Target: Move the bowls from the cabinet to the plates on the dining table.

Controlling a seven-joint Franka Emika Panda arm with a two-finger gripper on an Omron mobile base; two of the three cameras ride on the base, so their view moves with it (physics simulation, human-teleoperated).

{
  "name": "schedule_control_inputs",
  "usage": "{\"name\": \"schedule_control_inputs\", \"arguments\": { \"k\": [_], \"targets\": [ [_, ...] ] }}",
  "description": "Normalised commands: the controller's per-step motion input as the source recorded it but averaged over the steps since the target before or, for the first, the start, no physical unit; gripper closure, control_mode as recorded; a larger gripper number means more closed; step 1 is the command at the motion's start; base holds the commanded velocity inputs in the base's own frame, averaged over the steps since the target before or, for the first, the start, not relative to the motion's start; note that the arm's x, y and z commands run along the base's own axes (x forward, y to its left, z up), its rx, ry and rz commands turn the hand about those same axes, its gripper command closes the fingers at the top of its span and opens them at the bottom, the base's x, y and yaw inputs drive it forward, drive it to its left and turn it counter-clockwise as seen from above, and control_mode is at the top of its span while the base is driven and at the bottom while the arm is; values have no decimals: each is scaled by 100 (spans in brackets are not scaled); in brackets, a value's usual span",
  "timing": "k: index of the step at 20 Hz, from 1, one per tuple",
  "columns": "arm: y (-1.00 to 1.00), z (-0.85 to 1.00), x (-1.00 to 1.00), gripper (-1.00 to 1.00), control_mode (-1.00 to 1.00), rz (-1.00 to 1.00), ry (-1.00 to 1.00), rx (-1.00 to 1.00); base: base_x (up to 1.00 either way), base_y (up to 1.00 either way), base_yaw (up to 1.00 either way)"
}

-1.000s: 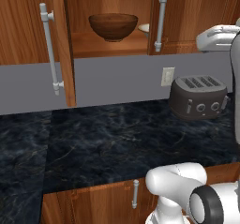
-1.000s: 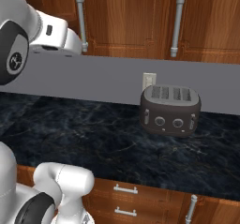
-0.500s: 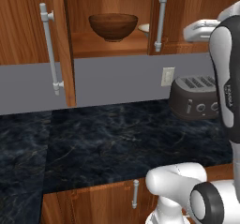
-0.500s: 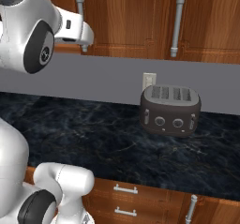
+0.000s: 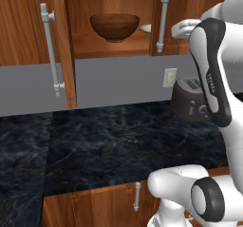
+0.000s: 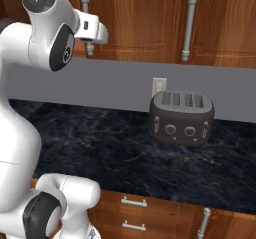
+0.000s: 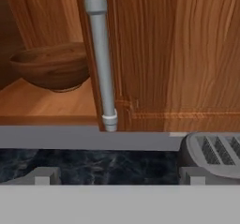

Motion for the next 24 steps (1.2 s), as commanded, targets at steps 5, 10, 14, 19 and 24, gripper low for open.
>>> {"name": "schedule_control_inputs", "arguments": {
  "k": [5,10,14,19,24],
  "targets": [
    [2,0,68,-100,-100,1,0,0,0,0,0],
    [13,4,48,-100,-100,0,0,0,0,0,0],
    [22,8,33,-100,-100,0,1,0,0,0,0],
    [6,0,30,-100,-100,0,0,0,0,0,0],
    [0,-5,31,-100,-100,2,0,0,0,0,0]
  ]
}}
